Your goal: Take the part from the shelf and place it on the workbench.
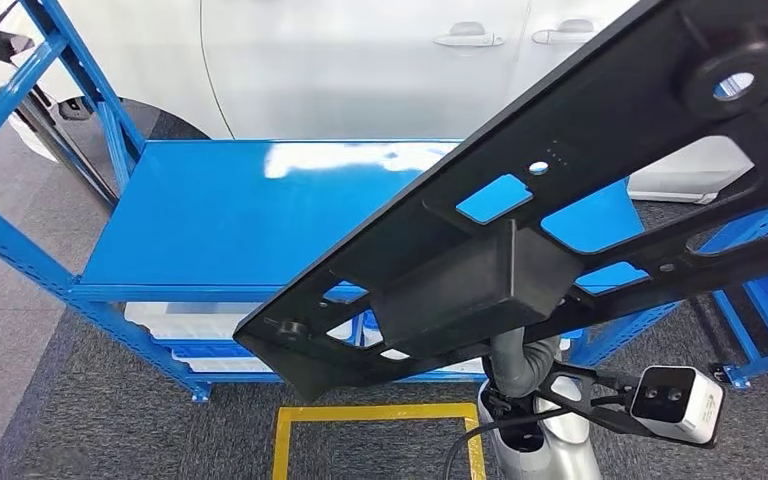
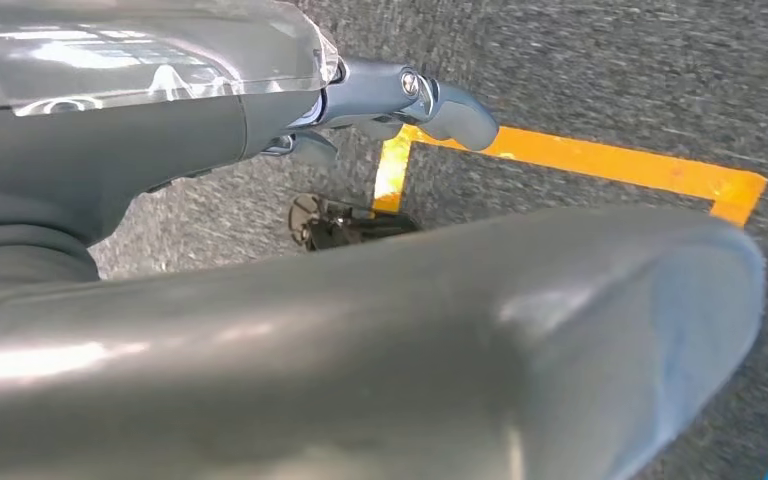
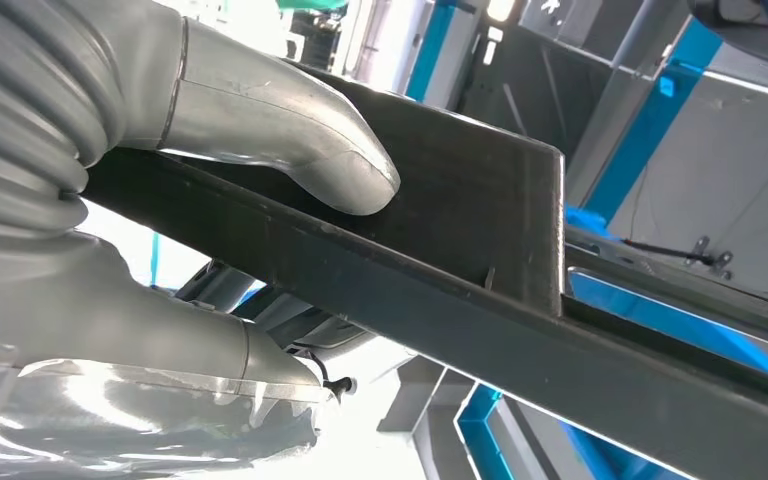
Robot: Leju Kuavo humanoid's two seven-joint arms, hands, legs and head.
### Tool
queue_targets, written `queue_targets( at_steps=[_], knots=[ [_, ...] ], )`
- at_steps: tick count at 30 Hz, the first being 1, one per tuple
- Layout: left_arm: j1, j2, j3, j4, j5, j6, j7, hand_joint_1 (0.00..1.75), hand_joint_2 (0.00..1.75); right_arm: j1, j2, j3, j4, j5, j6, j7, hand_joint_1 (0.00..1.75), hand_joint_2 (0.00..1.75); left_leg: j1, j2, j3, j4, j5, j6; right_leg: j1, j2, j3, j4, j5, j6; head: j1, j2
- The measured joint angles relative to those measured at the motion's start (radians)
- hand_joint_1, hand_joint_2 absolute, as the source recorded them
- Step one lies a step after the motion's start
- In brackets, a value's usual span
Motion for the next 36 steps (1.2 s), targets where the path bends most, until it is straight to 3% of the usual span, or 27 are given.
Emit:
queue_targets(
  at_steps=[3,4,6,8,9,10,11,13,15,16,18,20,23,24,25,26,28,30,31,34,35,36],
  knots=[
    [0.003,-0.008,0.003,0.000,0.000,0.005,0.009,0.00,0.00,-0.008,-0.016,0.006,0.011,-0.023,0.005,0.000,1.75,1.75,-0.003,0.000,-0.007,-0.019,0.008,0.020,-0.002,0.000,-0.005,0.002,0.016,0.018,0.000,0.000],
    [0.004,-0.011,0.004,0.000,-0.001,0.007,0.013,0.00,0.00,-0.010,-0.022,0.007,0.014,-0.029,0.008,0.000,1.75,1.75,-0.002,0.002,-0.013,-0.020,0.017,0.028,-0.004,0.002,-0.011,0.011,0.003,0.024,0.000,0.000],
    [0.004,-0.017,0.005,0.000,-0.001,0.015,0.020,0.00,0.00,-0.012,-0.037,0.010,0.019,-0.038,0.011,0.000,1.75,1.75,0.002,0.007,-0.031,-0.024,0.040,0.040,-0.008,0.005,-0.039,0.088,-0.075,0.034,0.000,0.000],
    [0.006,-0.021,0.006,0.000,0.000,0.020,0.026,0.00,0.00,-0.011,-0.049,0.012,0.023,-0.042,0.011,0.000,1.75,1.75,0.001,0.007,-0.058,-0.022,0.060,0.044,-0.010,0.005,-0.075,0.219,-0.168,0.041,0.000,0.000],
    [0.007,-0.024,0.006,0.000,0.001,0.022,0.027,0.00,0.00,-0.008,-0.055,0.012,0.025,-0.042,0.012,0.000,1.75,1.75,0.001,0.007,-0.073,-0.021,0.070,0.043,-0.011,0.005,-0.082,0.270,-0.188,0.043,0.000,0.000],
    [0.008,-0.026,0.007,0.000,0.001,0.023,0.028,0.00,0.00,-0.006,-0.060,0.012,0.026,-0.042,0.014,0.000,1.75,1.75,0.000,0.007,-0.087,-0.018,0.078,0.042,-0.012,0.005,-0.074,0.291,-0.185,0.043,0.000,0.000],
    [0.010,-0.028,0.007,0.000,0.001,0.024,0.029,0.00,0.00,-0.003,-0.065,0.012,0.027,-0.039,0.020,0.000,1.75,1.75,0.000,0.007,-0.100,-0.015,0.086,0.040,-0.012,0.005,-0.047,0.274,-0.165,0.041,0.000,0.000],
    [0.014,-0.033,0.007,0.000,-0.001,0.024,0.030,0.00,0.00,0.001,-0.071,0.011,0.027,-0.027,0.042,0.000,1.75,1.75,-0.001,0.007,-0.121,-0.008,0.099,0.035,-0.010,0.005,0.052,0.147,-0.125,0.030,0.000,0.000],
    [0.015,-0.037,0.008,0.000,-0.002,0.019,0.029,0.00,0.00,0.003,-0.072,0.006,0.027,-0.014,0.065,-0.001,1.75,1.75,-0.003,0.006,-0.132,-0.005,0.111,0.027,-0.004,0.005,0.134,0.021,-0.122,0.019,0.000,0.000],
    [0.015,-0.038,0.008,0.000,-0.002,0.016,0.028,0.00,0.00,0.005,-0.073,0.002,0.027,-0.009,0.073,-0.001,1.75,1.75,-0.003,0.006,-0.134,-0.004,0.118,0.021,-0.001,0.005,0.150,-0.009,-0.127,0.015,0.000,0.000],
    [0.015,-0.039,0.008,0.000,-0.005,0.010,0.024,0.00,0.00,0.010,-0.073,-0.010,0.027,0.000,0.084,-0.001,1.75,1.75,-0.001,0.006,-0.137,-0.006,0.129,0.008,0.000,0.004,0.146,-0.018,-0.118,0.005,0.000,0.000],
    [0.017,-0.039,0.008,0.000,-0.010,0.007,0.023,0.00,0.00,0.012,-0.072,-0.023,0.026,0.002,0.097,-0.002,1.75,1.75,0.000,0.005,-0.151,0.018,0.100,-0.002,-0.003,0.001,0.133,-0.023,-0.099,-0.010,0.000,0.000],
    [0.018,-0.039,0.008,0.000,-0.014,0.003,0.023,0.00,0.00,0.018,-0.068,-0.043,0.026,0.004,0.112,-0.002,1.75,1.75,0.003,0.005,-0.205,0.184,-0.033,-0.012,-0.003,-0.002,0.099,-0.025,-0.068,-0.023,0.000,0.000],
    [0.018,-0.039,0.008,0.000,-0.014,0.002,0.022,0.00,0.00,0.021,-0.066,-0.050,0.026,0.006,0.114,-0.002,1.75,1.75,0.004,0.005,-0.217,0.243,-0.061,-0.014,-0.002,-0.002,0.086,-0.023,-0.059,-0.023,0.000,0.000],
    [0.018,-0.040,0.008,0.000,-0.014,0.002,0.022,0.00,0.00,0.023,-0.063,-0.057,0.025,0.009,0.115,-0.002,1.75,1.75,0.004,0.005,-0.218,0.278,-0.066,-0.016,-0.001,-0.003,0.072,-0.020,-0.050,-0.023,0.000,0.000],
    [0.017,-0.040,0.008,0.000,-0.014,0.002,0.022,0.00,0.00,0.024,-0.060,-0.063,0.025,0.011,0.116,-0.002,1.75,1.75,0.004,0.005,-0.203,0.280,-0.053,-0.017,0.000,-0.003,0.058,-0.017,-0.042,-0.022,0.000,0.000],
    [0.016,-0.039,0.008,0.000,-0.013,0.003,0.021,0.00,0.00,0.025,-0.053,-0.074,0.023,0.012,0.117,-0.002,1.75,1.75,0.004,0.005,-0.117,0.176,-0.005,-0.012,0.000,-0.002,0.033,-0.006,-0.028,-0.017,0.000,0.000],
    [0.014,-0.038,0.008,0.000,-0.012,0.003,0.020,0.00,0.00,0.024,-0.047,-0.082,0.018,0.012,0.117,-0.002,1.75,1.75,0.000,0.004,-0.024,0.037,0.007,0.000,0.003,-0.002,0.015,0.004,-0.016,-0.009,0.000,0.000],
    [0.013,-0.037,0.008,0.000,-0.012,0.003,0.019,0.00,0.00,0.024,-0.045,-0.084,0.017,0.012,0.114,-0.001,1.75,1.75,-0.003,0.004,-0.003,-0.001,0.002,0.005,0.003,-0.003,0.011,0.007,-0.010,-0.003,0.000,0.000],
    [0.013,-0.039,0.008,0.001,-0.011,0.003,0.015,0.00,0.00,0.022,-0.041,-0.086,0.016,0.011,0.096,-0.001,1.75,1.75,-0.004,0.005,-0.011,-0.020,0.014,0.023,0.001,-0.002,0.006,0.007,0.003,0.016,0.000,0.000],
    [0.013,-0.040,0.008,0.001,-0.011,0.004,0.013,0.00,0.00,0.021,-0.041,-0.085,0.016,0.009,0.091,-0.001,1.75,1.75,-0.002,0.006,-0.019,-0.023,0.024,0.030,0.000,0.000,-0.002,0.019,-0.012,0.021,0.000,0.000],
    [0.013,-0.041,0.008,0.001,-0.010,0.005,0.012,0.00,0.00,0.022,-0.041,-0.085,0.016,0.005,0.089,-0.001,1.75,1.75,0.001,0.008,-0.028,-0.027,0.034,0.036,-0.002,0.002,-0.015,0.050,-0.045,0.027,0.000,0.000]
  ],
)
